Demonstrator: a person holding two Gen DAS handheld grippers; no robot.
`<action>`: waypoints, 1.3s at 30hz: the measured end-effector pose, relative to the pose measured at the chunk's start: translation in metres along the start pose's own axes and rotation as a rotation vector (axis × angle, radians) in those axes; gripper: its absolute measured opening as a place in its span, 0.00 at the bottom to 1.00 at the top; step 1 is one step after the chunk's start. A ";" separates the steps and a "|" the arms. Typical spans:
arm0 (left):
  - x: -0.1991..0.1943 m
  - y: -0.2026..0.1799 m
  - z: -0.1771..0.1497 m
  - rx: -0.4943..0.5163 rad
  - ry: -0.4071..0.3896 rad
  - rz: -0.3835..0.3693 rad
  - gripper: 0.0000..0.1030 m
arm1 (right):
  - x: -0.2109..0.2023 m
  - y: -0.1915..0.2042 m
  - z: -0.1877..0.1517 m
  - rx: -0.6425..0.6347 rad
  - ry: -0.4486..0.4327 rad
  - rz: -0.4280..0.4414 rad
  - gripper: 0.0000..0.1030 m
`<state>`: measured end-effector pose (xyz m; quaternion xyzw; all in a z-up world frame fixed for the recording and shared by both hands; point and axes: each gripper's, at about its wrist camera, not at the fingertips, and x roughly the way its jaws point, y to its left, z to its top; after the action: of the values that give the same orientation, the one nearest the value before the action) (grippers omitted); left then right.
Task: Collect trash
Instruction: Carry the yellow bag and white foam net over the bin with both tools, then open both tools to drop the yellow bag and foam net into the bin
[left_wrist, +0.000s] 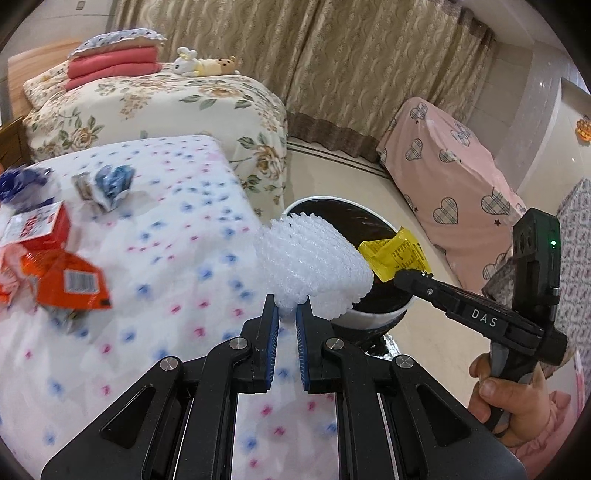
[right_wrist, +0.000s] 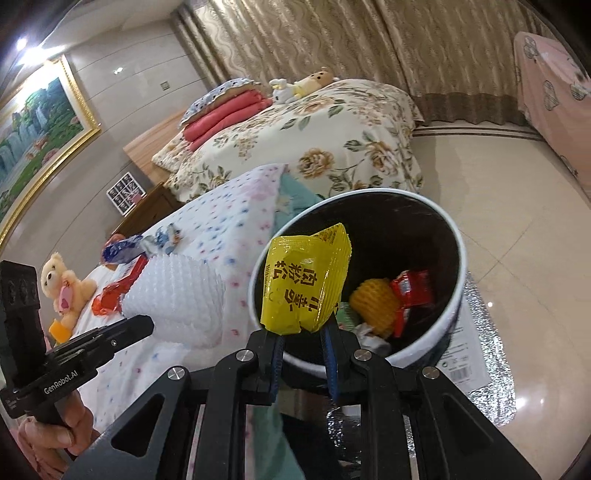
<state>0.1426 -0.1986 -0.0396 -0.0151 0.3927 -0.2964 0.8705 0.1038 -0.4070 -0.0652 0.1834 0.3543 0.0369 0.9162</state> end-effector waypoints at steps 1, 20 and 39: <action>0.003 -0.003 0.002 0.005 0.005 -0.002 0.08 | 0.000 -0.002 0.000 0.003 -0.001 -0.002 0.18; 0.045 -0.030 0.022 0.064 0.063 -0.003 0.08 | 0.007 -0.030 0.011 0.027 0.006 -0.040 0.18; 0.058 -0.033 0.023 0.047 0.097 0.002 0.39 | 0.012 -0.038 0.022 0.049 0.013 -0.064 0.49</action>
<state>0.1722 -0.2615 -0.0545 0.0203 0.4275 -0.3049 0.8508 0.1247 -0.4473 -0.0715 0.1940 0.3667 0.0003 0.9099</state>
